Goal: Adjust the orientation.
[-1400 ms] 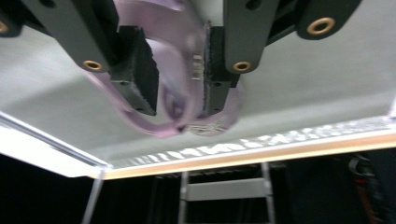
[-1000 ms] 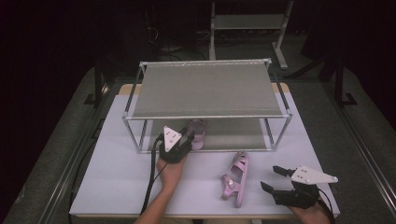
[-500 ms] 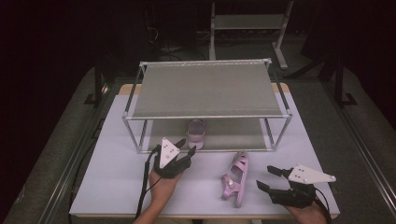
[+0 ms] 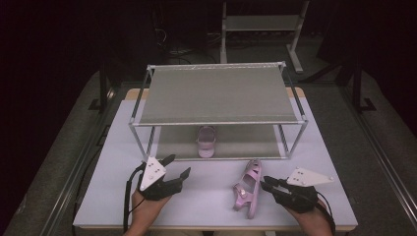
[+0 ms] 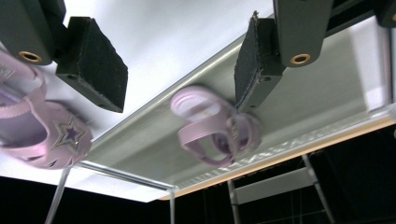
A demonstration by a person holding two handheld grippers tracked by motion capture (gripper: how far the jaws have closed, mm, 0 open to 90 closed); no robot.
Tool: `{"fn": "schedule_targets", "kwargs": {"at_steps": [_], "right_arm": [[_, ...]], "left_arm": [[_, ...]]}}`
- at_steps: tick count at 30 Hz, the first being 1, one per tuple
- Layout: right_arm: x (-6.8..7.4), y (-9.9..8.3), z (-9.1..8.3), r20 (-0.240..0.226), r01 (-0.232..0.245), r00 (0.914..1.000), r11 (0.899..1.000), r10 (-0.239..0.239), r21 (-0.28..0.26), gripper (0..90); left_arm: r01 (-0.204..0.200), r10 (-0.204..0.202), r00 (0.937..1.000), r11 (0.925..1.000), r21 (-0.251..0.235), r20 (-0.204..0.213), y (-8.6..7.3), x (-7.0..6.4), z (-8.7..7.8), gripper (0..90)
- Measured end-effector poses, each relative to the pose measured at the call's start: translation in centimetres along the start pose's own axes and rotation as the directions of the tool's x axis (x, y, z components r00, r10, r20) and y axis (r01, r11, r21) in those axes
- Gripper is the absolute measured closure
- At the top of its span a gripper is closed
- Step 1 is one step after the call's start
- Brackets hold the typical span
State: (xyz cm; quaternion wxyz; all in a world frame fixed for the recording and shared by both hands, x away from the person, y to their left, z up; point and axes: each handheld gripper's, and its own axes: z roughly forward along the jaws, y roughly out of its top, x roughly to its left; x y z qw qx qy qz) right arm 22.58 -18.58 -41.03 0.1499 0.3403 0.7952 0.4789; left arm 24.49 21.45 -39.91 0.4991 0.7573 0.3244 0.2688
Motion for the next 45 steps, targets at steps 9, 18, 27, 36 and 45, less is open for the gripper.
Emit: {"fn": "schedule_targets", "kwargs": {"at_steps": [9,18,27,36,45], "right_arm": [[0.0,0.5,1.0,0.0,-0.041,0.9991,0.999,0.041,0.023,77.0],[-0.4,0.0,0.3,0.022,-0.041,0.9989,0.999,0.041,0.035,75.3],[-1.6,-1.7,-1.0,0.058,-0.074,0.996,0.993,0.069,0.095,75.4],[-3.6,-4.0,-2.1,0.096,-0.168,0.983,0.976,0.156,0.136,57.1],[-3.0,-4.8,-3.8,0.063,-0.226,0.9725,0.974,0.224,0.031,47.7]], "left_arm": [[0.006,-0.006,0.9996,1.0,0.0,-0.026,-1.1,1.3,-2.2,33.3],[0.034,-0.035,0.9983,0.9993,-0.017,-0.046,-1.9,1.8,-3.2,33.1],[0.028,-0.029,0.9987,0.9993,-0.026,-0.042,-1.9,1.6,-3.0,33.6],[0.006,-0.006,0.9987,0.9999,-0.014,-0.051,-2.0,1.4,-2.9,33.7],[0.003,-0.004,0.9988,0.9999,-0.011,-0.05,-2.1,1.3,-2.9,34.0]]}}
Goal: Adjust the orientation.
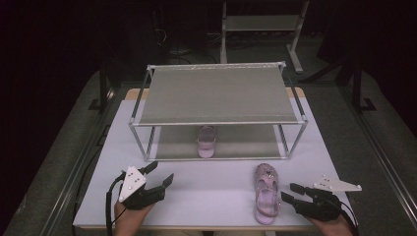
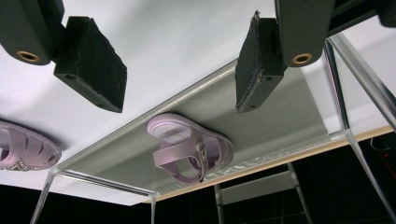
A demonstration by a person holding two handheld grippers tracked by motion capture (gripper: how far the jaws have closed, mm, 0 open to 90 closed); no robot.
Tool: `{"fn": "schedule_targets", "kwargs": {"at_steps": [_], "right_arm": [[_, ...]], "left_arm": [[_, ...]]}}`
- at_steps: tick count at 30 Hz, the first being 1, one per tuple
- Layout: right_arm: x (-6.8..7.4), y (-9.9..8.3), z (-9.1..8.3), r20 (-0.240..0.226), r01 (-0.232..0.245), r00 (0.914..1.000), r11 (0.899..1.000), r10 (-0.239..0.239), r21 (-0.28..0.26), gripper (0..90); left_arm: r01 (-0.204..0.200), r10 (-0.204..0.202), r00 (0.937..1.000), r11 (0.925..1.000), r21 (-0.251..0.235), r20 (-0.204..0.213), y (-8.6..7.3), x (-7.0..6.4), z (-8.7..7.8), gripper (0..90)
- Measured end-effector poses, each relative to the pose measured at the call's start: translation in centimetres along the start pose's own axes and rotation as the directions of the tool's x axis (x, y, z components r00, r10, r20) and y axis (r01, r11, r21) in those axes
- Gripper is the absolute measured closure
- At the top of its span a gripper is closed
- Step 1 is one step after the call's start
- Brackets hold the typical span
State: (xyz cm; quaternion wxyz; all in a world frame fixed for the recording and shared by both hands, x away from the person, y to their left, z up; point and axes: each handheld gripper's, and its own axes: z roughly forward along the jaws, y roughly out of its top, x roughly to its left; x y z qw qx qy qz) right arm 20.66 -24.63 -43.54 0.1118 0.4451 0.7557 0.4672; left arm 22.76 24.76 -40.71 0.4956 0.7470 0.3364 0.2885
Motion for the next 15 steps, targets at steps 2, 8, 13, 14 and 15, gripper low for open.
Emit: {"fn": "schedule_targets", "kwargs": {"at_steps": [2,8,13,14,15], "right_arm": [[0.3,0.1,-0.3,-0.023,-0.011,0.9997,1.0,0.01,-0.016,49.7],[1.4,0.4,-0.6,-0.091,-0.05,0.9947,0.998,0.047,-0.029,52.0],[1.6,0.5,-0.3,-0.139,-0.112,0.9845,0.993,0.107,-0.031,52.5],[1.6,0.5,-0.2,-0.151,-0.122,0.9817,0.992,0.116,-0.03,52.6],[1.7,0.5,-0.2,-0.166,-0.13,0.9785,0.991,0.123,-0.031,52.6]], "left_arm": [[0.001,-0.001,1.0,1.0,-0.003,0.002,0.0,0.0,0.0,34.2],[0.002,-0.002,1.0,1.0,-0.007,-0.004,0.0,0.1,-0.1,34.3],[0.01,-0.01,0.9999,0.9999,-0.004,-0.013,-0.2,0.4,-0.2,34.3],[0.009,-0.01,0.9999,0.9999,-0.005,-0.013,-0.2,0.5,-0.2,34.3],[0.01,-0.01,0.9999,0.9999,-0.005,-0.013,-0.2,0.5,-0.2,34.4]]}}
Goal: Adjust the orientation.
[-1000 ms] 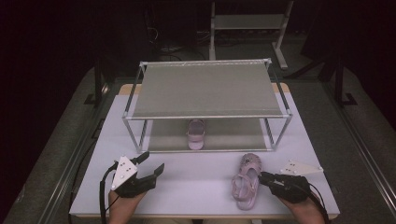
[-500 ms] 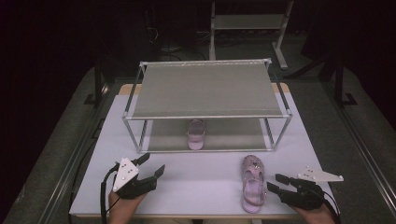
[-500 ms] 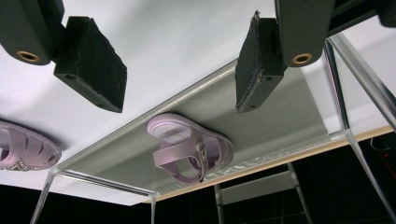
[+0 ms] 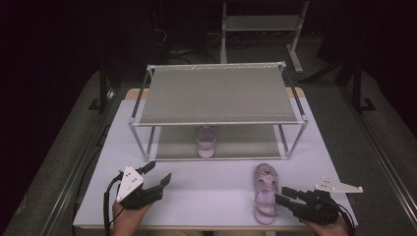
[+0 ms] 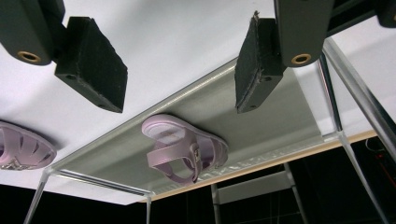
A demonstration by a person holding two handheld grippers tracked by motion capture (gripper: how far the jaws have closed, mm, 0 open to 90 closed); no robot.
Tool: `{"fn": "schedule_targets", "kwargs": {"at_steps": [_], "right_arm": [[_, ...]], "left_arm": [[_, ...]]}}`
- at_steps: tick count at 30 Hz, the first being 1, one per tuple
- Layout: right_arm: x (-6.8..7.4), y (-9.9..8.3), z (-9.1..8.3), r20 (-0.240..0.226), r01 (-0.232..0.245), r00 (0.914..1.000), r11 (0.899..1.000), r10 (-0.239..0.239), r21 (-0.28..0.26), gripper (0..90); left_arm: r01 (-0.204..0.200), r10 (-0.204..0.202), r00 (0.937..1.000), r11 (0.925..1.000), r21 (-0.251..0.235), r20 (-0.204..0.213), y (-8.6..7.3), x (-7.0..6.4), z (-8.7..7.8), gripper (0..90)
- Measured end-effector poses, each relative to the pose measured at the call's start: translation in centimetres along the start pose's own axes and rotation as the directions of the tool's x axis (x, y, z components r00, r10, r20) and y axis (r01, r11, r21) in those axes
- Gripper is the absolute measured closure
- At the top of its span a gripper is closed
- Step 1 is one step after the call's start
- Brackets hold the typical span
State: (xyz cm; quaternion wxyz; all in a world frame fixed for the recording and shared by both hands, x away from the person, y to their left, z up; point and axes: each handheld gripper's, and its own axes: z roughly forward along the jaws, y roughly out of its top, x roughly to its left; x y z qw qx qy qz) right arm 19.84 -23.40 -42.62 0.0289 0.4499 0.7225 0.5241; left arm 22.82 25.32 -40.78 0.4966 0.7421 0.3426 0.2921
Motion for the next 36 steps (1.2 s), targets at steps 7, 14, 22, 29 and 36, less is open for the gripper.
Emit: {"fn": "schedule_targets", "kwargs": {"at_steps": [7,14,22,29,36], "right_arm": [[0.7,-0.3,0.8,0.073,-0.024,0.9971,0.998,0.02,0.05,56.0],[1.6,-0.8,1.3,0.16,-0.078,0.9848,0.995,0.068,0.055,64.7],[2.4,-0.9,1.0,0.234,-0.074,0.9705,0.996,0.059,0.054,75.7],[1.9,-1.1,0.0,0.292,-0.105,0.9515,0.994,0.098,0.009,81.8],[1.4,-1.3,-0.3,0.291,-0.089,0.9534,0.996,0.08,0.019,80.5]], "left_arm": [[-0.008,0.008,0.9999,1.0,0.003,0.009,0.0,-0.2,0.2,34.4],[-0.003,0.003,1.0,1.0,0.002,0.009,0.0,-0.1,0.0,34.5],[-0.007,0.007,0.9999,0.9999,-0.008,0.015,0.1,-0.2,-0.1,34.7],[-0.003,0.003,0.9999,0.9999,-0.011,0.014,0.1,0.0,-0.2,34.7],[-0.003,0.003,0.9999,0.9999,-0.013,0.017,0.2,-0.1,-0.2,34.7]]}}
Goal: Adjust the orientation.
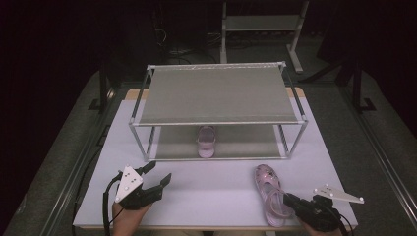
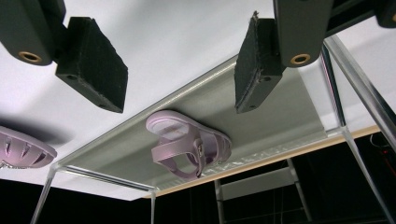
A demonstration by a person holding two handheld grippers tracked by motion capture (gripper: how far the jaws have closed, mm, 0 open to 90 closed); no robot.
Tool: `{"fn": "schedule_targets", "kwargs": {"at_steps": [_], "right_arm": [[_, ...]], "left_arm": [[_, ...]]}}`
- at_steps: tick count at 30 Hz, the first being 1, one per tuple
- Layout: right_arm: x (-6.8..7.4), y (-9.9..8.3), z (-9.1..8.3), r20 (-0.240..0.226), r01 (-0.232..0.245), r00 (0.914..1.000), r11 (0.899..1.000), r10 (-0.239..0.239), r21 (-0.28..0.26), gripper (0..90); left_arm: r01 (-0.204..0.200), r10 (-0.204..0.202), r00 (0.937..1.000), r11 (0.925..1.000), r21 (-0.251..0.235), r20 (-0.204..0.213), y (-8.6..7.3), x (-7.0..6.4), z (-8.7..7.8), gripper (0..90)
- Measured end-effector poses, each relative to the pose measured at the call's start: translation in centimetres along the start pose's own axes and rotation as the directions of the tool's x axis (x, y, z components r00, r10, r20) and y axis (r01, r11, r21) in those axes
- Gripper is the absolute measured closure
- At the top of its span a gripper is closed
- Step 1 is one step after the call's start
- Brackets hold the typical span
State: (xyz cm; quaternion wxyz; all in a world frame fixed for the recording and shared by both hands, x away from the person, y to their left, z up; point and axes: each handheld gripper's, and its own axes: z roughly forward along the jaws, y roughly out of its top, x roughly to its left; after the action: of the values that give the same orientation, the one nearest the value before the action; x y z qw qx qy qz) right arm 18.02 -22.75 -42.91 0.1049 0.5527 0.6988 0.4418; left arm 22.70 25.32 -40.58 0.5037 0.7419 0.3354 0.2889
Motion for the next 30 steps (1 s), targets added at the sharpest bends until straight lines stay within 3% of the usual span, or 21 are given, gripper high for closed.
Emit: {"fn": "schedule_targets", "kwargs": {"at_steps": [8,9,11,14,15,17,23,24,25,27,30], "right_arm": [[0.0,0.1,0.1,-0.011,-0.01,0.9999,1.0,0.01,0.001,78.7],[0.1,0.1,0.2,-0.016,-0.04,0.9991,0.999,0.04,0.007,78.2],[0.1,0.2,0.3,-0.025,-0.052,0.9984,0.999,0.052,0.01,78.2],[0.3,0.4,0.2,-0.015,-0.054,0.9984,0.998,0.054,0.028,79.7],[0.5,0.5,0.2,0.017,-0.028,0.9995,0.999,0.028,0.035,81.9],[0.5,0.6,0.2,0.023,-0.043,0.9989,0.998,0.042,0.039,82.6],[0.2,0.6,-0.1,-0.007,-0.076,0.9971,0.997,0.076,0.007,83.2],[0.2,0.7,-0.1,-0.017,-0.085,0.9962,0.996,0.085,0.003,83.2],[0.1,0.9,-0.2,-0.06,-0.124,0.9906,0.992,0.123,-0.005,83.2],[0.1,1.0,-0.3,-0.075,-0.138,0.9877,0.99,0.137,-0.009,83.2],[0.6,1.5,-0.5,-0.098,-0.129,0.9872,0.991,0.126,-0.032,83.2]], "left_arm": [[0.006,-0.006,1.0,1.0,0.004,0.002,-0.1,0.2,0.0,34.7],[0.006,-0.006,1.0,1.0,0.005,0.002,-0.1,0.2,0.0,34.7],[0.005,-0.005,1.0,1.0,0.005,0.002,-0.1,0.2,0.0,34.8],[0.004,-0.004,1.0,1.0,0.005,0.005,-0.1,0.2,0.0,34.9],[0.005,-0.005,1.0,1.0,0.007,0.007,-0.1,0.2,0.0,34.9],[0.008,-0.008,1.0,1.0,0.003,0.006,0.0,0.2,0.0,34.9],[0.012,-0.012,0.9999,0.9999,-0.001,0.004,-0.1,0.3,-0.1,34.9],[0.014,-0.014,0.9999,0.9999,-0.001,0.003,-0.1,0.4,-0.2,34.9],[0.017,-0.017,0.9999,0.9999,-0.002,0.003,0.0,0.4,-0.2,35.0],[0.015,-0.015,0.9999,0.9999,-0.003,0.002,0.0,0.4,-0.2,34.9],[0.017,-0.017,0.9999,0.9998,-0.008,0.002,0.0,0.5,-0.3,35.0]]}}
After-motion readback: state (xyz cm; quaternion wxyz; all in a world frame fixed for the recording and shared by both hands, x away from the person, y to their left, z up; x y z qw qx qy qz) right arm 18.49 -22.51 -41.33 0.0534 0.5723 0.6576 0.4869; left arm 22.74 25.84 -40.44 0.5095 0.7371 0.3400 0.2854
